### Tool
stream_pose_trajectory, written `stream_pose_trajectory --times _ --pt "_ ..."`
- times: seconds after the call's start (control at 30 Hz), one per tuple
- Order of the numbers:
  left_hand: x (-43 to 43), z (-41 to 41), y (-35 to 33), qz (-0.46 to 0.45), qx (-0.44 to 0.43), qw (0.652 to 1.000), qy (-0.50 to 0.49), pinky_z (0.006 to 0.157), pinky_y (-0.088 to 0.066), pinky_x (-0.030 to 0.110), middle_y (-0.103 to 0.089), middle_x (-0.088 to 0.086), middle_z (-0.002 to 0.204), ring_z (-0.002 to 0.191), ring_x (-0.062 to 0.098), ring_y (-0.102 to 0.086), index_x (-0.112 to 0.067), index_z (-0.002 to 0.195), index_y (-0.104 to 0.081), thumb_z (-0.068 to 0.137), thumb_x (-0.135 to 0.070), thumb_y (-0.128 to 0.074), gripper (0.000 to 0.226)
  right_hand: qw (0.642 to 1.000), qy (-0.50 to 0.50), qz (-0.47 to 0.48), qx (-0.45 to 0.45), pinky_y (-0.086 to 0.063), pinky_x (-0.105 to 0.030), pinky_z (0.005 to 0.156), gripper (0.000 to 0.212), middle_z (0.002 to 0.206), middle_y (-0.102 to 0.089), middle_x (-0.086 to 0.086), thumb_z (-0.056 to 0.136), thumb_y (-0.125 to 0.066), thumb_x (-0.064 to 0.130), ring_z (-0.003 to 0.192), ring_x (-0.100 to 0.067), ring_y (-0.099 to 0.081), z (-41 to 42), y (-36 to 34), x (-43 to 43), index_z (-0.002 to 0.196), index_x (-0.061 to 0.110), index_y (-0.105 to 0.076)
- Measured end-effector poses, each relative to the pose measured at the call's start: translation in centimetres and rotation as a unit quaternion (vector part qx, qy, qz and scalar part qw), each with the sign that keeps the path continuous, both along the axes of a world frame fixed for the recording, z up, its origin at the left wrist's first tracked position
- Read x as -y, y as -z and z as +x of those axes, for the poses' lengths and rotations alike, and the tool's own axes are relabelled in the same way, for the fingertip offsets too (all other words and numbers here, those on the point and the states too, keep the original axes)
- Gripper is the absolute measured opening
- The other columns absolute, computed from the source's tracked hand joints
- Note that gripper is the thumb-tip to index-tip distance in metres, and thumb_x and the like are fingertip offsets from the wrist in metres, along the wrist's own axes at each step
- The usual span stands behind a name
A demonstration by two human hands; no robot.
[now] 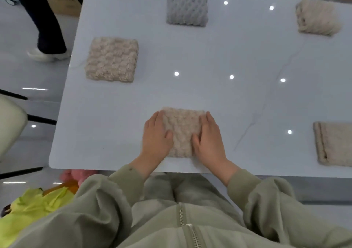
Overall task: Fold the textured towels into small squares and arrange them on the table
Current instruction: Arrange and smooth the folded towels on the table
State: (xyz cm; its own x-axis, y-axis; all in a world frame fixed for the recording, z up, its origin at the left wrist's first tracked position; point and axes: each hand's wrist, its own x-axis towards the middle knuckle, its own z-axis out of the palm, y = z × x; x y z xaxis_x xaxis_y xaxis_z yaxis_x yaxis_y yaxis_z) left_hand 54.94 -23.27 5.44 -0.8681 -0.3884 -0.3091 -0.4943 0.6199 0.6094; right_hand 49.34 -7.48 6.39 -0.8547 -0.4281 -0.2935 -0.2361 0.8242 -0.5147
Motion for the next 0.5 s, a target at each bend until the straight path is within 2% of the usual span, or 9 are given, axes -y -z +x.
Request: stream_pose_trajectory --times 0.07,0.13,0.2,0.3,0.5 --pt "-0.1 -0.3 -0.2 0.044 -0.005 0.998 -0.035 0.112 -0.014 0.028 -0.030 0.011 0.149 0.135 0.027 -0.026 -0.006 0.146 -0.025 0.090 -0.012 -0.048 0.061 0.991 0.094 -0.065 0.064 -0.018 -0.036 0.118 0.059 0.154 -0.022 -0.008 0.092 -0.039 0.029 0.142 -0.021 -0.022 0.4 -0.1 0.6 0.147 0.015 -0.021" --pt "-0.3 -0.4 -0.2 0.077 -0.005 0.996 -0.051 0.110 -0.014 0.026 -0.028 0.009 0.150 0.135 0.025 -0.024 -0.008 0.147 -0.022 0.091 -0.012 -0.046 0.061 0.980 0.154 -0.089 0.083 -0.036 -0.046 0.109 0.059 0.142 -0.038 -0.010 0.084 -0.033 0.037 0.129 -0.025 -0.039 0.7 0.1 1.2 0.139 0.015 -0.031" --pt "-0.7 -0.2 -0.2 0.103 -0.006 0.992 -0.065 0.110 -0.014 0.026 -0.025 0.008 0.151 0.136 0.024 -0.022 -0.010 0.148 -0.020 0.091 -0.011 -0.044 0.062 0.974 0.184 -0.096 0.091 -0.042 -0.043 0.103 0.057 0.133 -0.045 -0.006 0.083 -0.033 0.033 0.120 -0.022 -0.047 1.0 0.0 1.7 0.136 0.013 -0.033" --pt "-1.7 0.4 -0.2 0.137 -0.016 0.988 -0.074 0.112 -0.013 0.027 -0.022 0.006 0.153 0.138 0.021 -0.019 -0.012 0.149 -0.018 0.089 -0.008 -0.044 0.065 0.970 0.194 -0.120 0.087 -0.038 -0.026 0.102 0.051 0.128 -0.043 0.008 0.089 -0.040 0.012 0.115 -0.007 -0.045 1.4 -0.5 2.0 0.140 0.013 -0.031" --pt "-2.9 0.6 -0.5 0.173 -0.005 0.983 -0.069 0.115 -0.010 0.028 -0.015 0.006 0.155 0.141 0.020 -0.013 -0.012 0.150 -0.012 0.089 -0.010 -0.046 0.070 0.968 0.196 -0.130 0.086 -0.029 -0.027 0.111 0.060 0.147 -0.036 0.000 0.090 -0.042 0.009 0.130 -0.007 -0.036 1.7 -0.5 1.6 0.147 0.013 -0.023"
